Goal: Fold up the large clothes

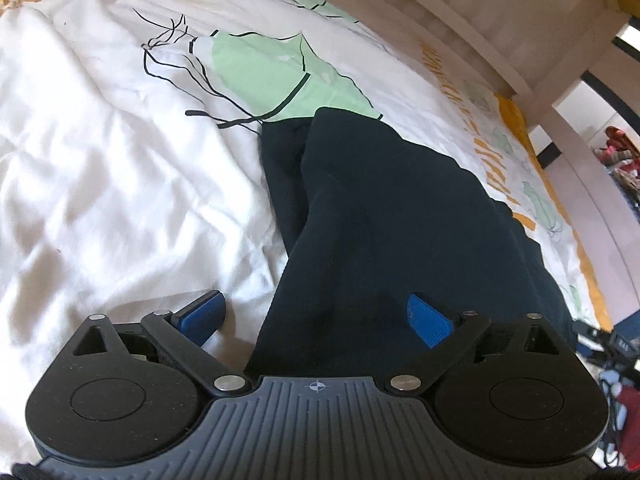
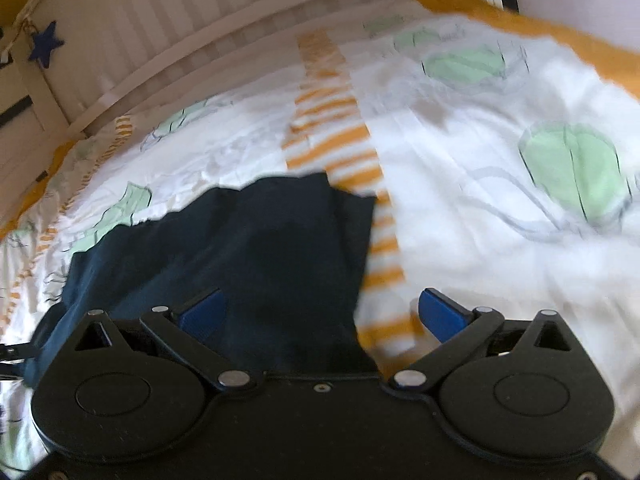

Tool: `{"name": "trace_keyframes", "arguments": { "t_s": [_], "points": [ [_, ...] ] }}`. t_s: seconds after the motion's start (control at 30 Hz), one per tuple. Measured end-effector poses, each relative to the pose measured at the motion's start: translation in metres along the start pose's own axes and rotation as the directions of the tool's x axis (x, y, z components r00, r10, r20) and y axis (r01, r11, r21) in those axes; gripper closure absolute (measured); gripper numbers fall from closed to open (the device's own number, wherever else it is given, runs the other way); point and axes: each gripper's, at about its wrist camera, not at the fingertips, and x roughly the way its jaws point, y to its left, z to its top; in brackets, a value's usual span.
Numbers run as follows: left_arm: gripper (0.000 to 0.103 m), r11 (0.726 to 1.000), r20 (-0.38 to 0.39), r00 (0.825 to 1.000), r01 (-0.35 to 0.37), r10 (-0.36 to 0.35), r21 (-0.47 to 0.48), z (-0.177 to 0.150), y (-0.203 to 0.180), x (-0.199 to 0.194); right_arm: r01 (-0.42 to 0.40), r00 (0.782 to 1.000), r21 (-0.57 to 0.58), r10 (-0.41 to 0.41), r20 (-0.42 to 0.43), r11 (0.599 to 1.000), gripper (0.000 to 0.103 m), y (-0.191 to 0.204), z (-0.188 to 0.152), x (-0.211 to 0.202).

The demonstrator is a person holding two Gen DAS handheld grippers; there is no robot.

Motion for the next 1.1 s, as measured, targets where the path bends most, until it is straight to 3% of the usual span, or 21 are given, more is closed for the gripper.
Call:
{"name": "trace_keyframes", "arguments": {
  "t_s": [0.17, 0.33, 0.63, 0.7, 0.77, 0.8, 0.83, 0.87, 0.9, 0.93, 1.03, 1.1],
  "points": [
    [0.0, 1.0, -0.029, 0.999, 0.016, -0.015, 0.023, 0.007, -0.007, 0.013, -0.11, 0.993, 0.021, 0.111, -0.036, 0.994, 0.0, -0.007, -0.009, 0.008],
    [0.0, 0.998, -0.034, 0.999, 0.042, -0.041, 0.036, 0.019, -0.011, 0.03, -0.239, 0.97, 0.038, 0.24, -0.041, 0.97, 0.0, -0.003, -0.009, 0.024],
    [0.001, 0.999, -0.021, 0.999, 0.042, -0.043, -0.004, 0.033, -0.021, 0.047, -0.328, 0.944, 0.089, 0.328, 0.016, 0.94, 0.0, -0.008, -0.004, 0.041],
    [0.001, 0.994, -0.025, 0.994, 0.108, -0.109, -0.034, 0.029, -0.022, 0.046, -0.329, 0.944, 0.092, 0.33, 0.012, 0.94, 0.0, -0.007, -0.003, 0.042],
    [0.004, 0.99, -0.012, 0.991, 0.13, -0.13, -0.052, 0.023, -0.023, 0.041, -0.314, 0.949, 0.076, 0.315, 0.0, 0.946, 0.004, -0.004, -0.003, 0.041],
    [0.017, 0.992, -0.004, 0.993, 0.115, -0.115, -0.058, 0.021, -0.023, 0.038, -0.29, 0.957, 0.063, 0.291, -0.009, 0.955, 0.017, -0.003, -0.003, 0.039],
    [0.039, 0.995, 0.002, 0.997, 0.082, -0.082, -0.064, 0.021, -0.023, 0.035, -0.275, 0.961, 0.055, 0.276, -0.014, 0.96, 0.031, -0.002, -0.002, 0.037],
    [0.052, 0.997, 0.001, 0.999, 0.043, -0.044, -0.069, 0.02, -0.021, 0.033, -0.28, 0.959, 0.065, 0.281, -0.019, 0.958, 0.035, -0.004, -0.001, 0.035],
    [0.07, 0.997, -0.002, 1.0, 0.017, -0.017, -0.079, 0.02, -0.018, 0.03, -0.293, 0.955, 0.08, 0.296, -0.023, 0.953, 0.048, -0.006, -0.001, 0.034],
    [0.079, 0.993, -0.001, 0.999, 0.04, -0.04, -0.108, 0.02, -0.011, 0.026, -0.311, 0.949, 0.096, 0.315, -0.03, 0.946, 0.058, -0.006, 0.0, 0.033],
    [0.087, 0.964, 0.026, 0.991, 0.135, -0.133, -0.231, 0.019, 0.004, 0.012, -0.286, 0.957, 0.087, 0.29, -0.032, 0.954, 0.066, 0.006, 0.001, 0.025],
    [0.088, 0.959, 0.045, 0.988, 0.152, -0.146, -0.237, 0.016, 0.002, 0.001, -0.287, 0.956, 0.116, 0.292, -0.026, 0.951, 0.068, 0.009, 0.002, 0.019]
  ]
}}
